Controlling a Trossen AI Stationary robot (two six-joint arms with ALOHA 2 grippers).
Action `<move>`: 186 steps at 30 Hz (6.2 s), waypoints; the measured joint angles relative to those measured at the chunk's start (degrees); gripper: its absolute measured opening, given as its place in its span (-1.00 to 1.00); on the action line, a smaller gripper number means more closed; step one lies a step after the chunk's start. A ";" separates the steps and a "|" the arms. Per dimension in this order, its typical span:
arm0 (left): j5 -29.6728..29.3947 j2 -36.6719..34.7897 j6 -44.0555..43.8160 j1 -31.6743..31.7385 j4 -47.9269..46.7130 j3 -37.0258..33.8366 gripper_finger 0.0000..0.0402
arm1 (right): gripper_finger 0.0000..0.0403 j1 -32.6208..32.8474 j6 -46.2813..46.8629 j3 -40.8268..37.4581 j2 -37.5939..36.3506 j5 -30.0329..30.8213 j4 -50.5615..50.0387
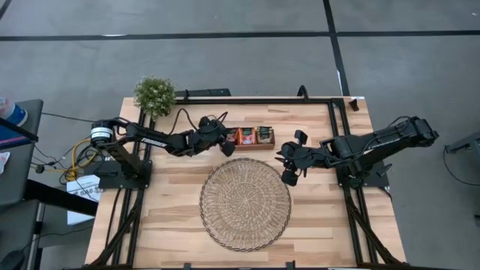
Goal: Pick & Place Tea
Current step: Adjust the red tea bag, then return to Home Position
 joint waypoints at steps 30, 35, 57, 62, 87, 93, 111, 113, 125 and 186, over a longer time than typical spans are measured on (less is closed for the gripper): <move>-0.33 0.36 13.73 0.00 -2.31 -0.02 -1.00 | -0.63 0.00 0.00 0.00 0.00 -0.02 0.02; -2.39 0.36 14.05 -0.03 0.03 -0.02 -1.00 | -0.63 0.00 0.02 0.00 0.00 -0.02 0.07; 0.25 0.36 17.52 -1.18 -4.03 -0.04 -1.00 | -0.63 0.00 0.02 0.00 0.00 -0.02 0.44; -0.64 0.36 20.28 -1.21 -2.63 -0.04 -1.00 | -0.63 0.00 0.02 0.00 0.00 -0.02 0.44; -0.74 0.14 19.98 -1.21 -0.55 -0.04 -1.00 | -0.63 0.00 0.00 0.00 0.00 -0.02 0.44; 0.51 0.13 19.93 -1.18 -1.89 -0.04 -0.99 | -0.63 0.00 0.00 0.00 0.00 -0.02 0.44; -4.72 -0.22 27.77 -1.58 -1.42 -0.04 -0.37 | -0.63 0.00 0.00 0.00 0.00 -0.07 0.44; -8.24 -0.29 30.43 -1.62 -1.01 -0.04 -0.34 | -0.63 0.00 0.00 0.00 0.00 -0.07 0.44; -3.24 -0.69 33.26 -1.18 -4.43 4.55 -0.39 | -0.63 0.00 0.02 0.00 0.00 -0.04 0.44; -8.72 -0.49 48.21 -3.50 -23.12 8.17 -0.40 | -0.63 0.02 -0.17 0.00 0.00 -0.04 0.92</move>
